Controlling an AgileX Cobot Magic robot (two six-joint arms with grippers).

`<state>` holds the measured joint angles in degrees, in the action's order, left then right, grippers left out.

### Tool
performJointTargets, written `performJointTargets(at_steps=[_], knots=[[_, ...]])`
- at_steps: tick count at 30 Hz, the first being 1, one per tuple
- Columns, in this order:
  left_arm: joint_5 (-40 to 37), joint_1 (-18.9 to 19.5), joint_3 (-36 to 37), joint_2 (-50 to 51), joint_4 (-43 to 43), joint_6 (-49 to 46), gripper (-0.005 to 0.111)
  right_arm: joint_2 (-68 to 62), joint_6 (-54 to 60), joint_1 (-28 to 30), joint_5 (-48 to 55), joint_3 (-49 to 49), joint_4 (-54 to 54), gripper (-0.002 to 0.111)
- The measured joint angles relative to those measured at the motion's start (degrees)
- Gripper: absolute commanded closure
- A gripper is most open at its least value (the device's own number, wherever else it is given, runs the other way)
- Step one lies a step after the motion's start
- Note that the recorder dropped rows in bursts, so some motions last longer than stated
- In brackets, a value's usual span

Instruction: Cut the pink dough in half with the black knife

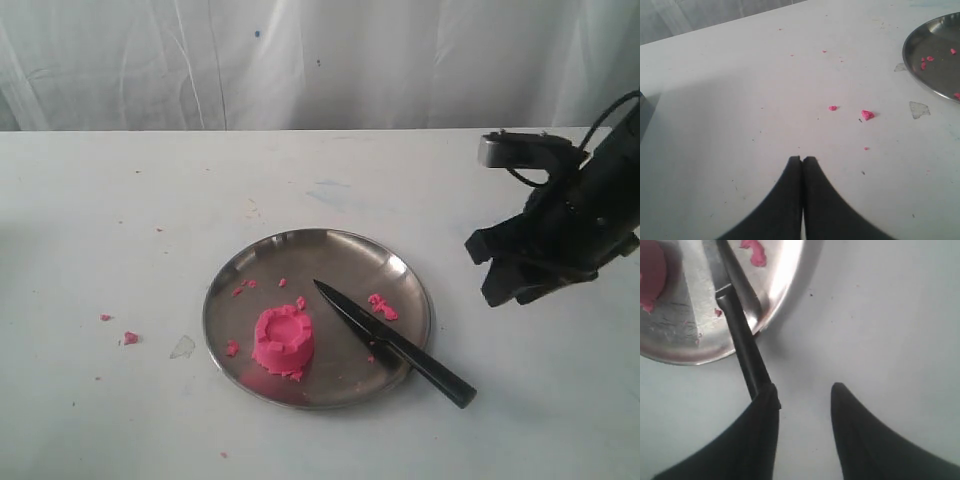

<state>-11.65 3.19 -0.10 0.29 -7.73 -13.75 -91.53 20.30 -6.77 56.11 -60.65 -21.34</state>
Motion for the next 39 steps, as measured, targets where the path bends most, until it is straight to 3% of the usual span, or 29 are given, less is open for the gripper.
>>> performJointTargets(at_steps=[4, 7, 13, 31, 39], knots=[[0.00, 0.00, 0.00, 0.00, 0.00, 0.00, 0.107, -6.43, 12.16, 7.43, 9.15, -0.24, -16.23, 0.075], [0.00, 0.00, 0.00, 0.00, 0.00, 0.00, 0.107, -10.08, 24.19, 8.98, 12.54, 0.01, -26.50, 0.074], [0.00, 0.00, 0.00, 0.00, 0.00, 0.00, 0.107, -12.31, 26.70, 9.12, 12.44, 3.75, -27.30, 0.058], [0.00, 0.00, 0.00, 0.00, 0.00, 0.00, 0.107, -16.31, 30.10, 9.00, 7.79, 5.24, -27.45, 0.058], [0.00, 0.00, 0.00, 0.00, 0.00, 0.00, 0.107, -18.88, 31.35, 8.88, 8.33, 5.24, -27.45, 0.064]])
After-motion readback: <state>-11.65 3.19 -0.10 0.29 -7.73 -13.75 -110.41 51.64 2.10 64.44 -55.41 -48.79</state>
